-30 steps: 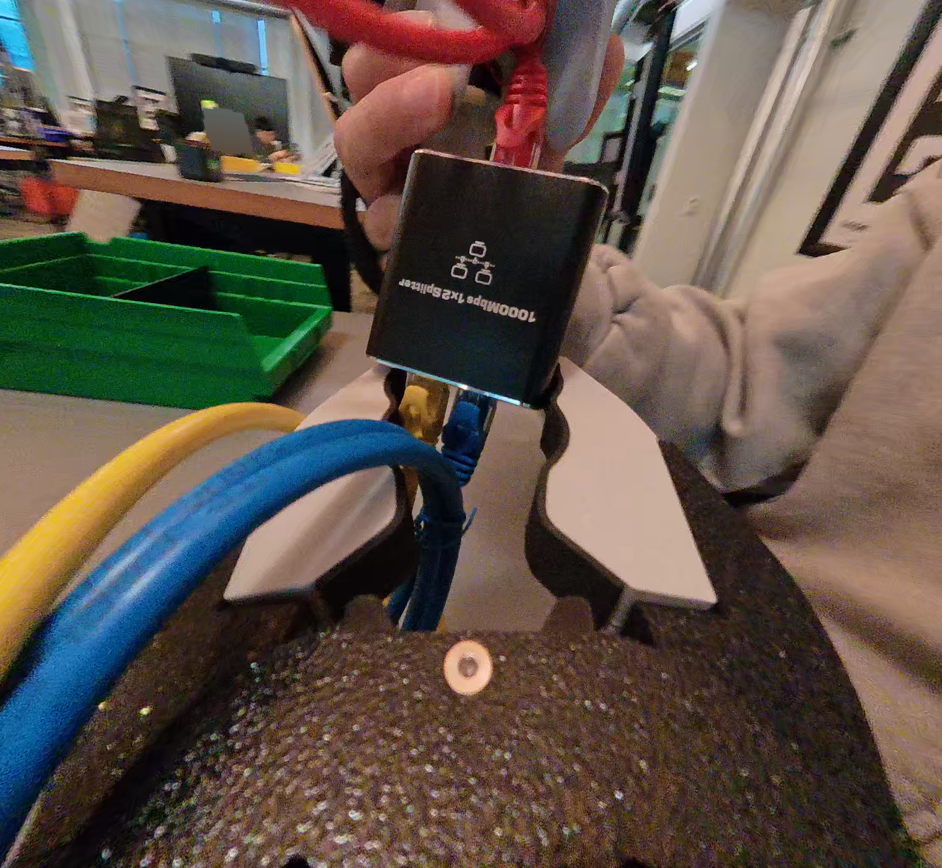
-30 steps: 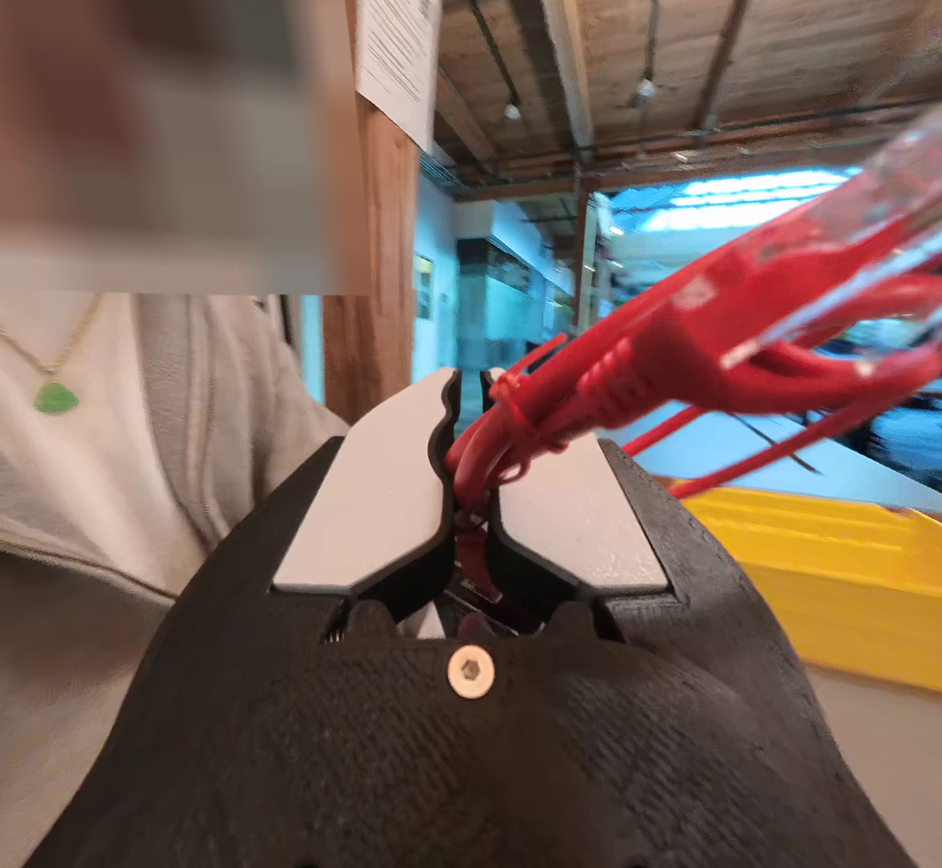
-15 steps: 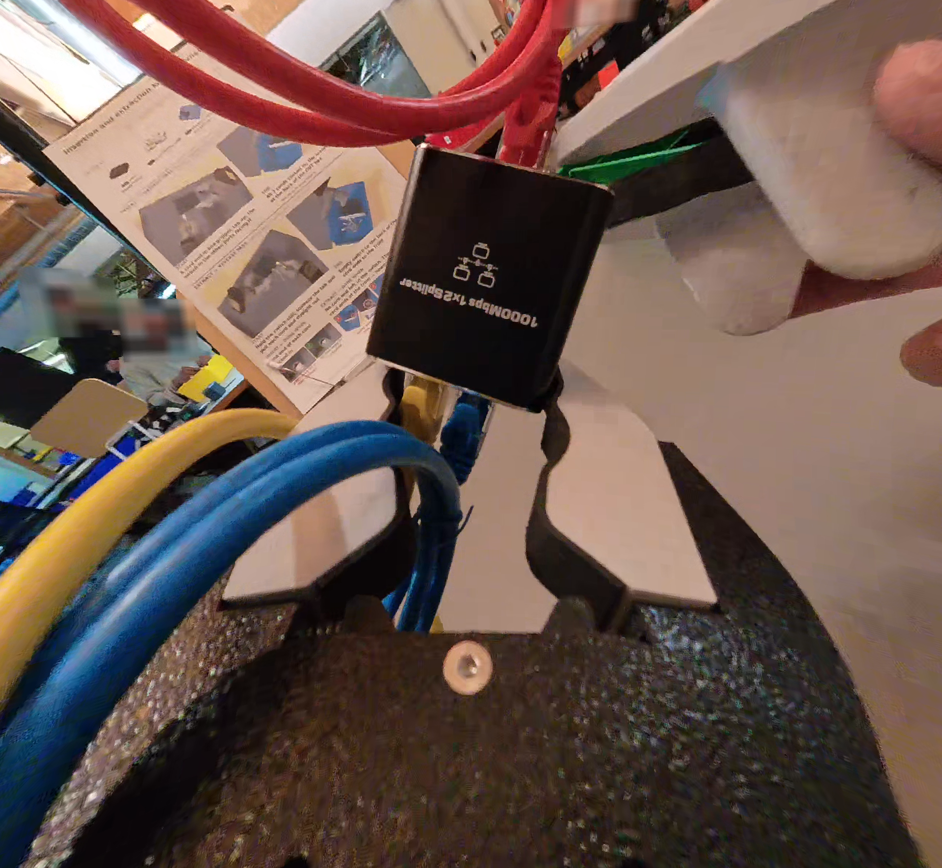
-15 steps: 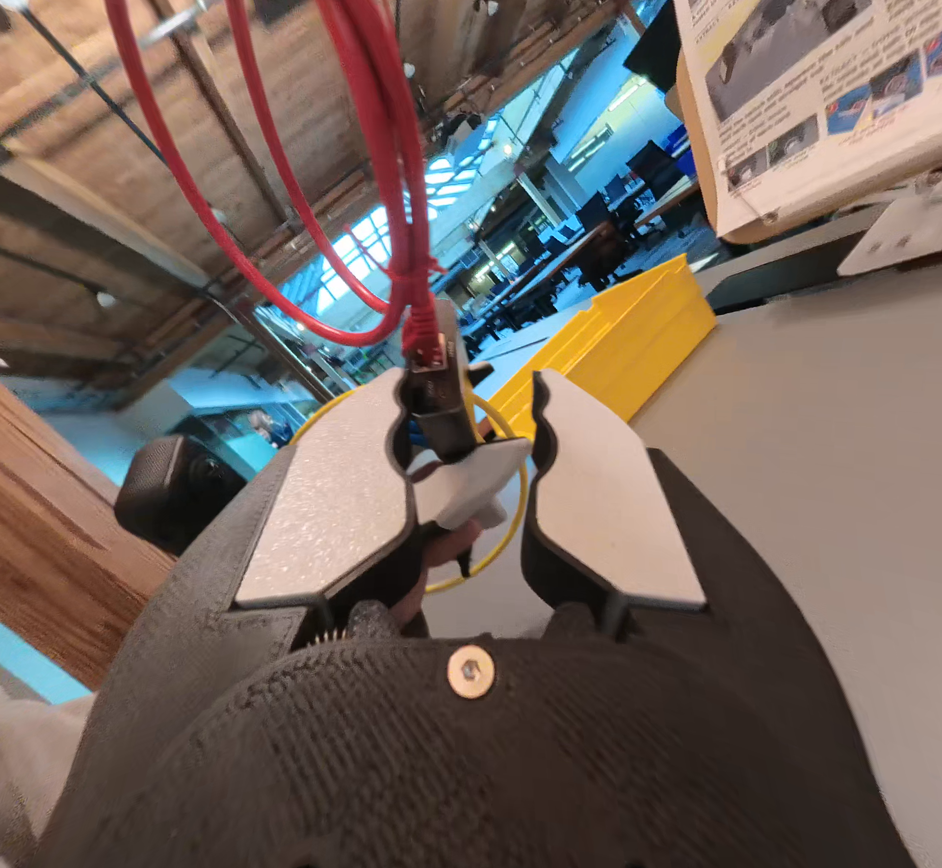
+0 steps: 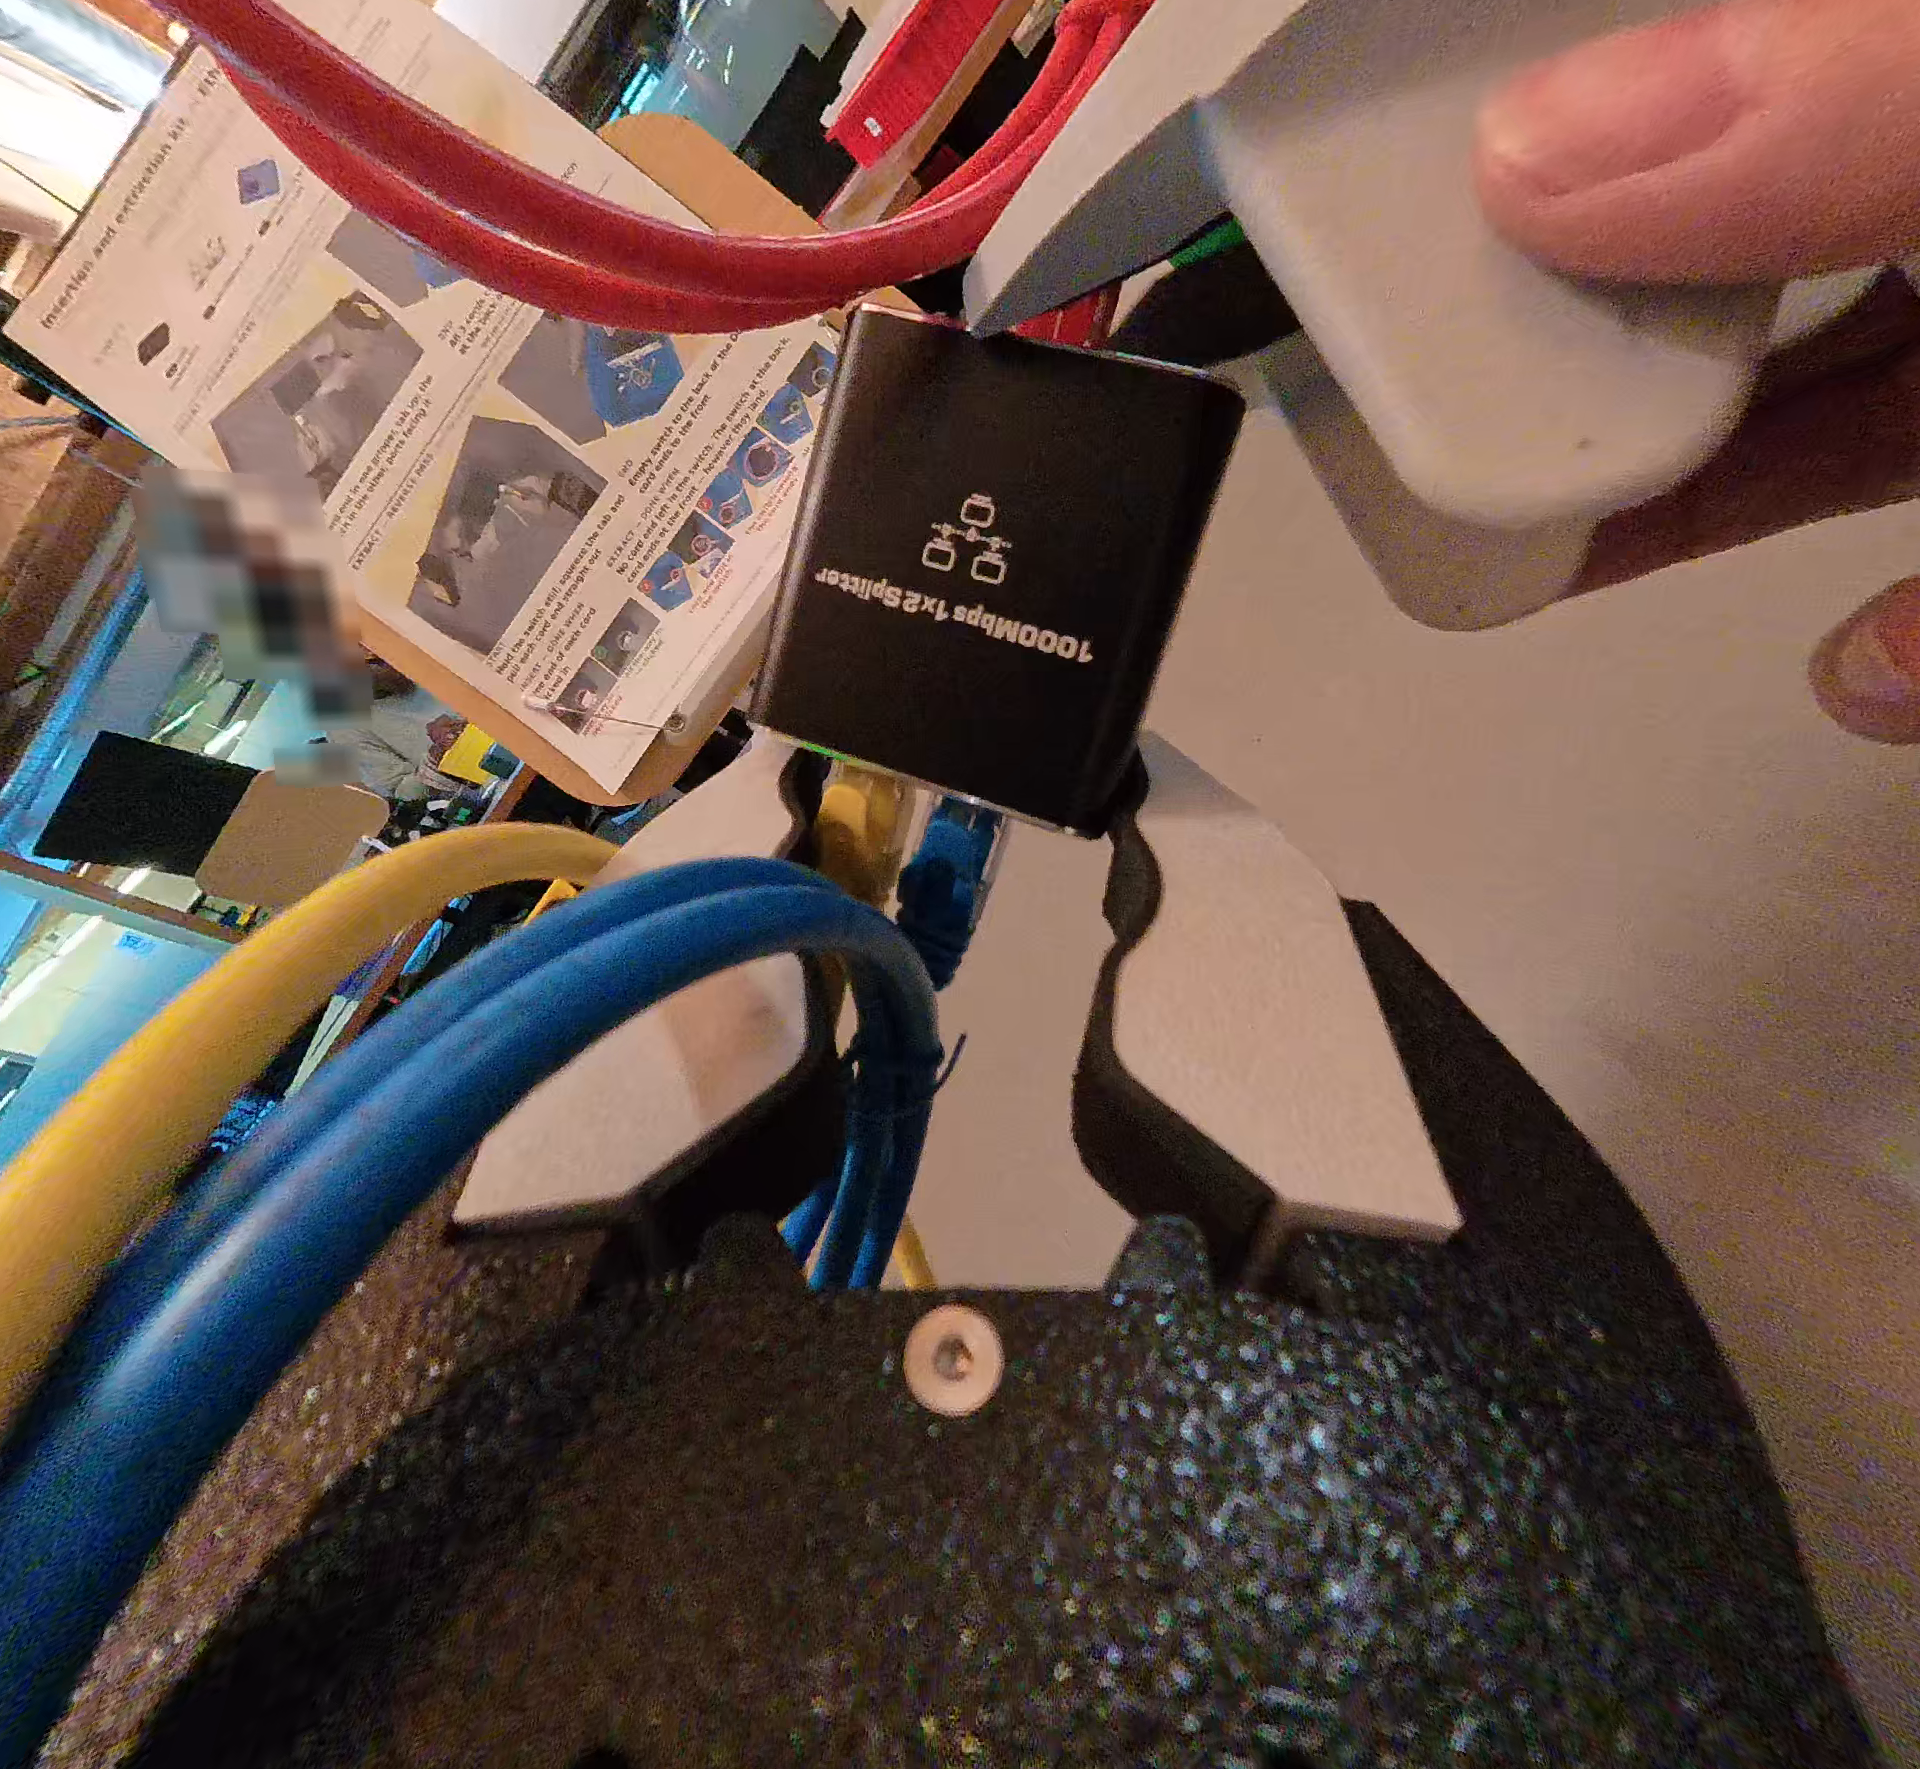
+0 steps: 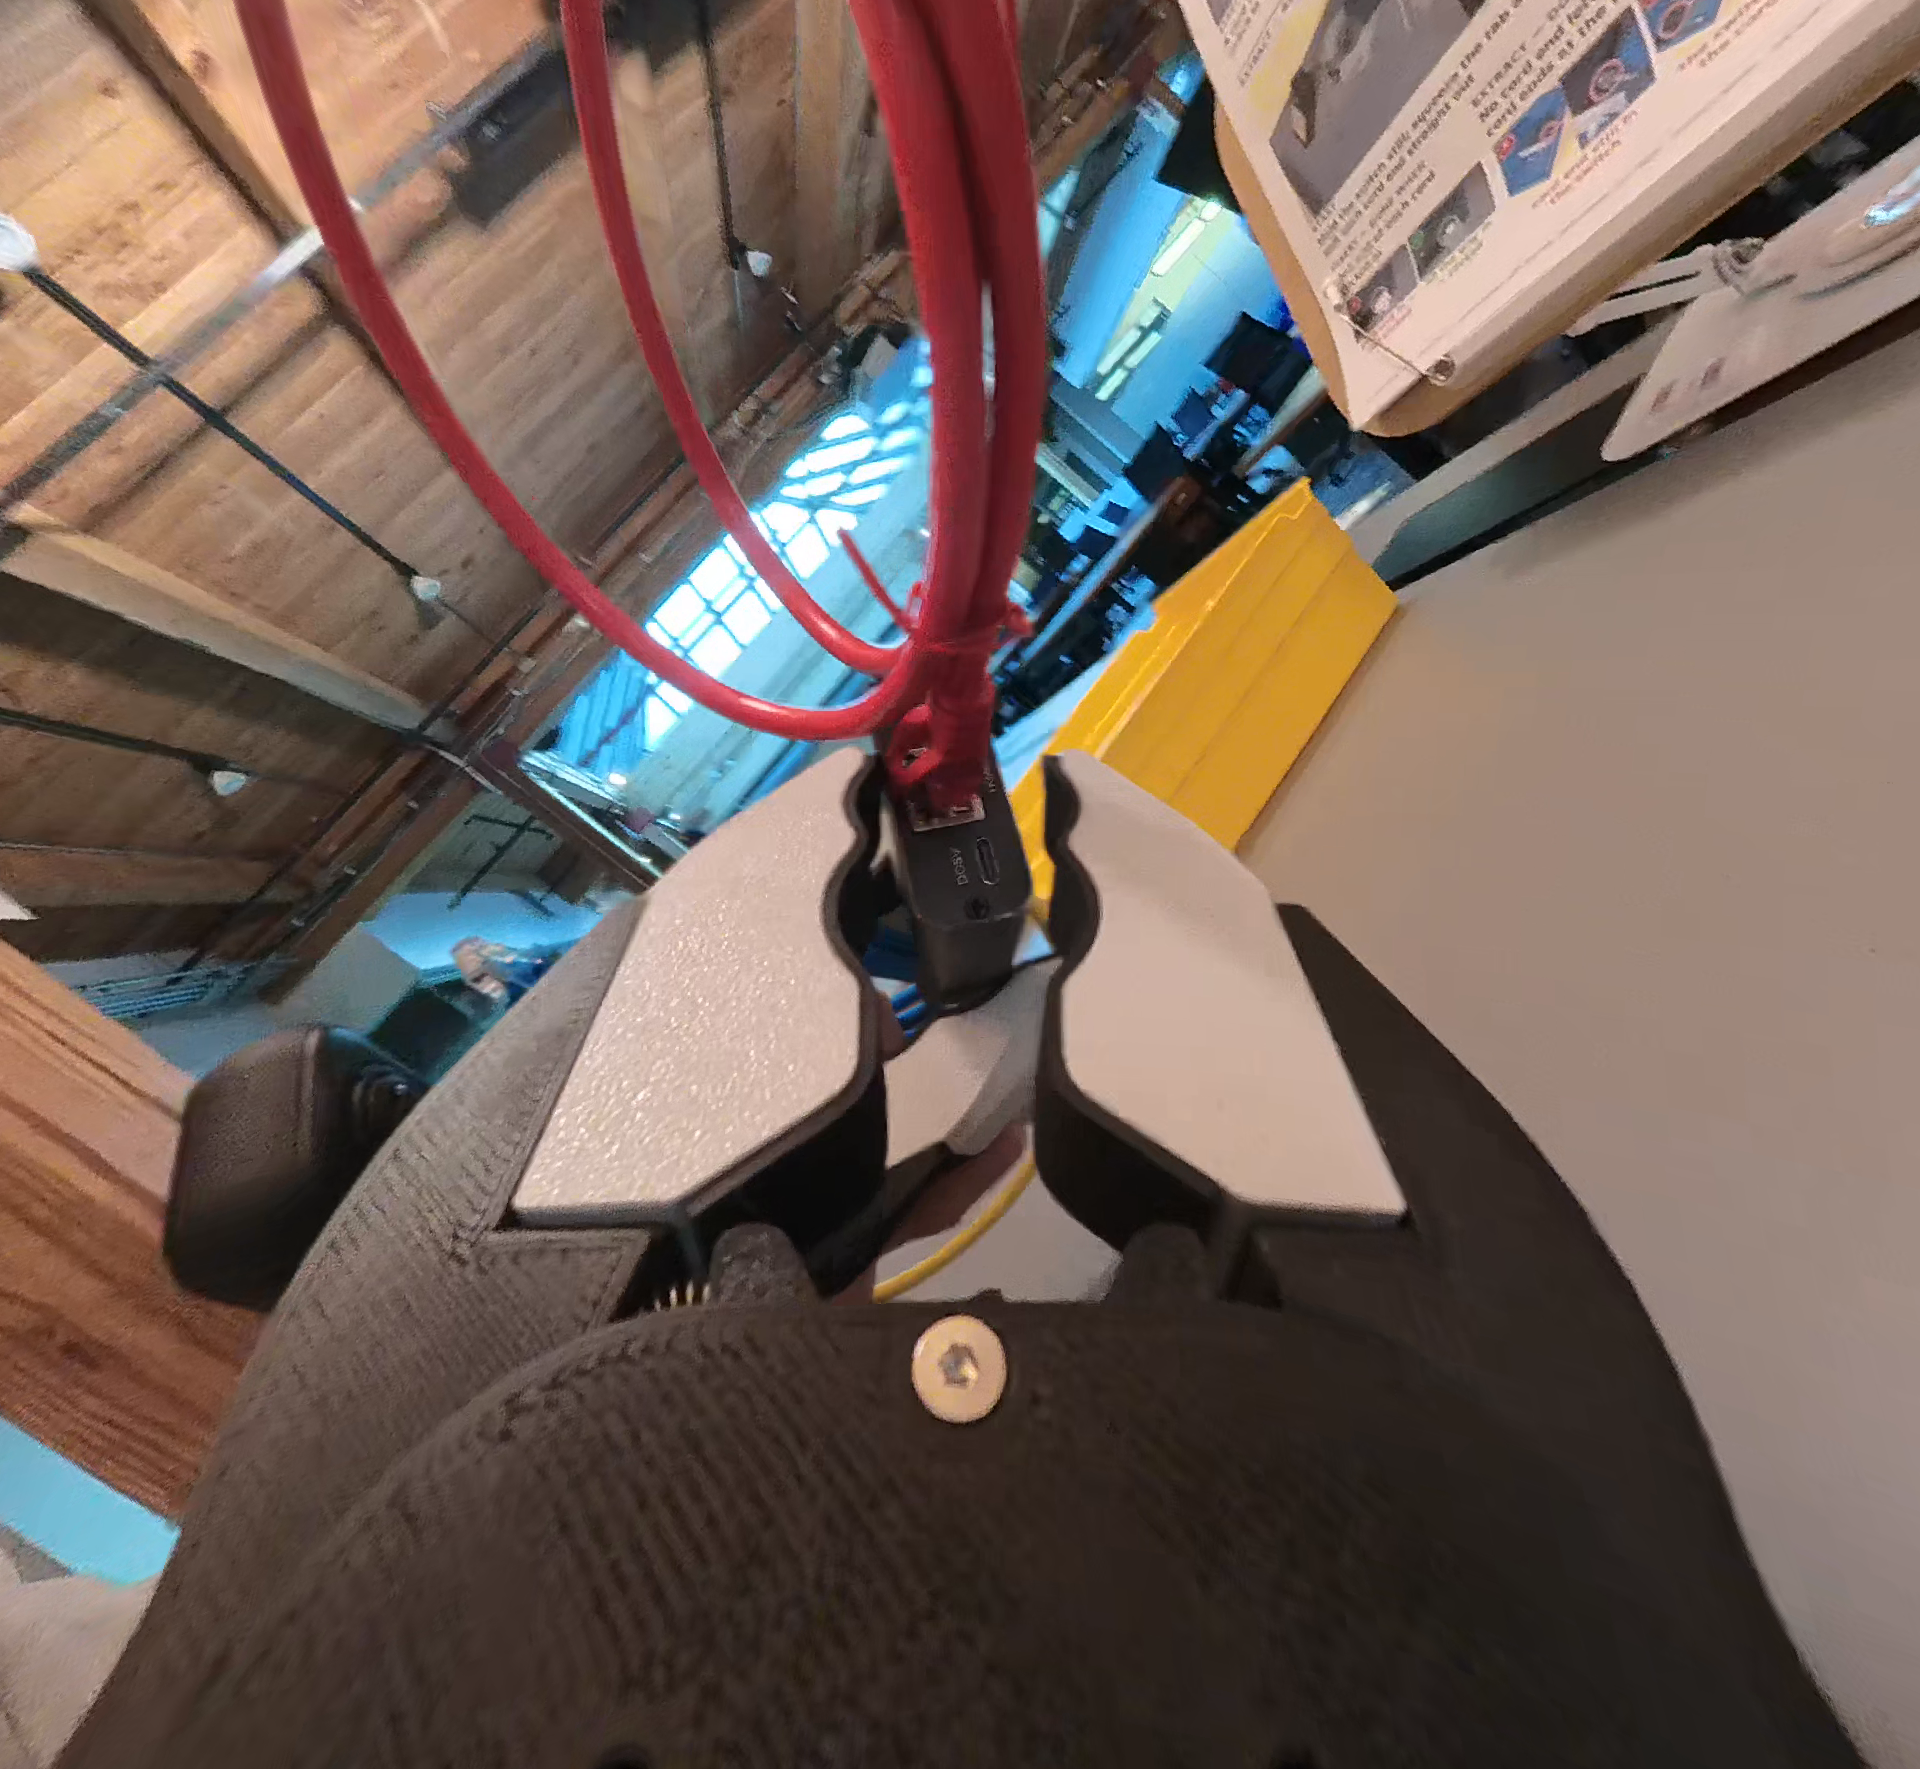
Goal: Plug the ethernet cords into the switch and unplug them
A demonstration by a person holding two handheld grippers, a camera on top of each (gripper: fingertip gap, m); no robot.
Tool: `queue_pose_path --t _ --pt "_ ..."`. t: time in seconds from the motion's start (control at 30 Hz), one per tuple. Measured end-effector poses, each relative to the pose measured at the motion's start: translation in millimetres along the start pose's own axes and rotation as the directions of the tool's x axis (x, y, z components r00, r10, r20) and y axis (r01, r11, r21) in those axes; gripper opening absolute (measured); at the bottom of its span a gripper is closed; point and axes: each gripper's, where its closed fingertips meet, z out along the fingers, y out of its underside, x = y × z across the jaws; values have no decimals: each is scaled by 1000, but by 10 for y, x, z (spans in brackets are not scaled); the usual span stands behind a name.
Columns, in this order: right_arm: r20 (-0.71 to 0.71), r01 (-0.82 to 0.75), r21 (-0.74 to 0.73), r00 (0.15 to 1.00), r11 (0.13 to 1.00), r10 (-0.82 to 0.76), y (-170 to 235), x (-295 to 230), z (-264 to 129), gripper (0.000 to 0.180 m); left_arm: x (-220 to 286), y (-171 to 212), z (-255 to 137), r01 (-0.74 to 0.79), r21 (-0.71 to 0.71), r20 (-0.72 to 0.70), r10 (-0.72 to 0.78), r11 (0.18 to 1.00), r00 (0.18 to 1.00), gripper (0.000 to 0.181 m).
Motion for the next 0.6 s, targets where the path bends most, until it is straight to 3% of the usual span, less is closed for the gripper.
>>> queue_pose_path --t 0.03,0.1,0.43,0.6 --pt "30 -17 14 999 1000 17 -17 -30 -7 21 6 -11 3 -1 -3 5 1 1000 1000 52" --pt "43 -12 36 999 999 11 -32 -40 -12 20 19 -31 12 20 -1 0 -20 1000 1000 52" --pt "70 263 10 962 965 -263 -94 -246 -46 15 12 -228 -44 111 138 18 -114 984 993 55" --pt "117 192 19 974 981 -193 -118 -255 -86 15 25 -304 -65 124 235 -27 -121 964 992 57"
